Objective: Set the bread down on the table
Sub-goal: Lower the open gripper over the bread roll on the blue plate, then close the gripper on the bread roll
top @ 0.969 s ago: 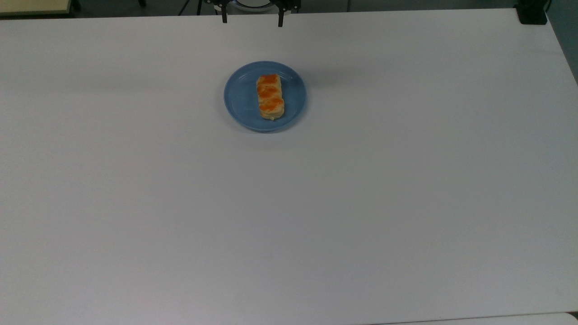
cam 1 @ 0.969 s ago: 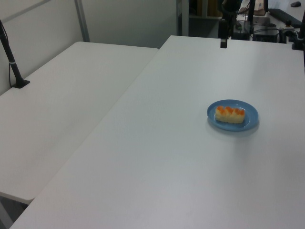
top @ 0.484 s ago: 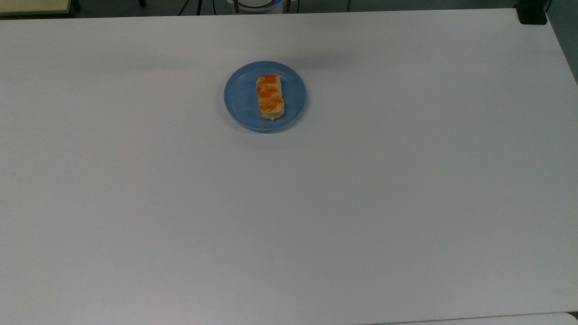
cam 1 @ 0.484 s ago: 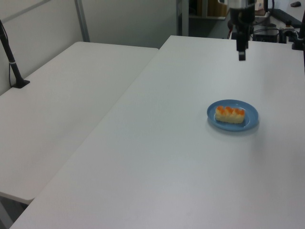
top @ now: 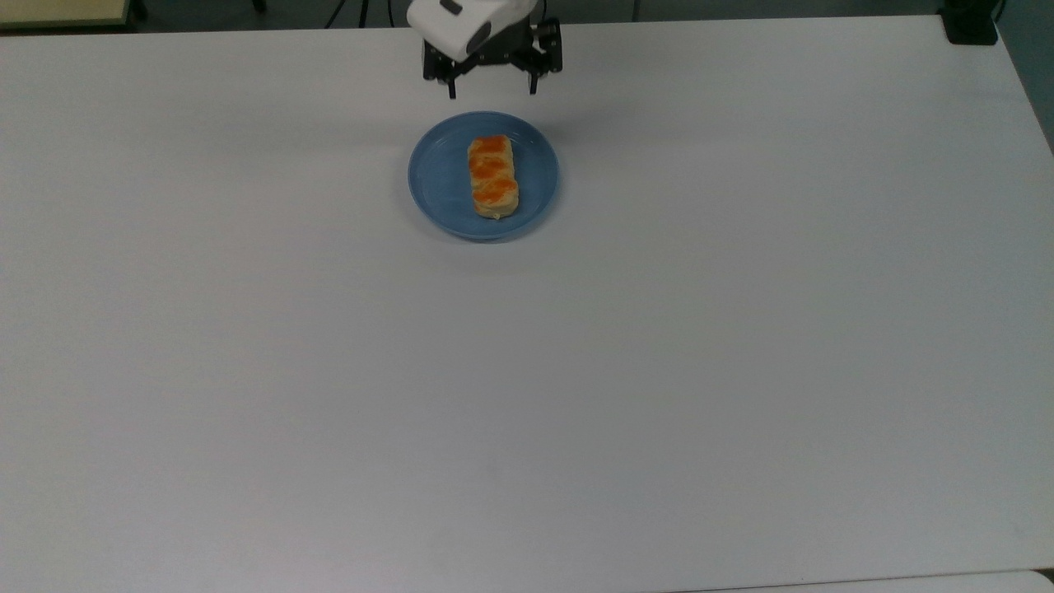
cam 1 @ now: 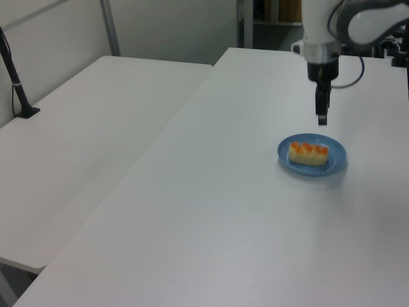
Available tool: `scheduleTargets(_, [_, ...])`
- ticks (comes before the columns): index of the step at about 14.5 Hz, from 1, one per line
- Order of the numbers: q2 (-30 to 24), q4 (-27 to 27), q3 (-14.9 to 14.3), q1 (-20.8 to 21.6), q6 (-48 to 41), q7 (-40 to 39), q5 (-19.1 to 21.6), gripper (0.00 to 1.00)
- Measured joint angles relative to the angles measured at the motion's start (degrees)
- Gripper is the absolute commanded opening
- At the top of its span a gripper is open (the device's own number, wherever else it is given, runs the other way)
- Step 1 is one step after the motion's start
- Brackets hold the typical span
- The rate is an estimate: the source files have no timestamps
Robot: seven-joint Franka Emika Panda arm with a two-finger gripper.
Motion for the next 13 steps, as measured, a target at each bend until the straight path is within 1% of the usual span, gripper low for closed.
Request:
scheduleTargets(1, [1.3, -2.0, 0.0, -0.1, 3.4, 0.0, 0.0, 1.00])
scheduleTargets(4, [4.3, -4.5, -0.2, -0.4, 9.9, 0.0, 0.0, 1.00])
scheduleTargets(9, [9.0, -5.7, -0.3, -0.6, 16.1, 0.0, 0.0, 1.00])
scheduleTargets(10, [9.5, -5.7, -0.3, -0.6, 16.6, 0.0, 0.0, 0.97])
scheduleTargets(11, [9.8, -5.7, -0.3, -0.6, 17.1, 0.0, 0.0, 0.90])
scheduleTargets(12, [10.1, -5.7, -0.3, -0.6, 17.6, 0.0, 0.0, 0.77])
scheduleTargets(13, [10.6, -5.7, -0.3, -0.6, 18.1, 0.0, 0.0, 0.68])
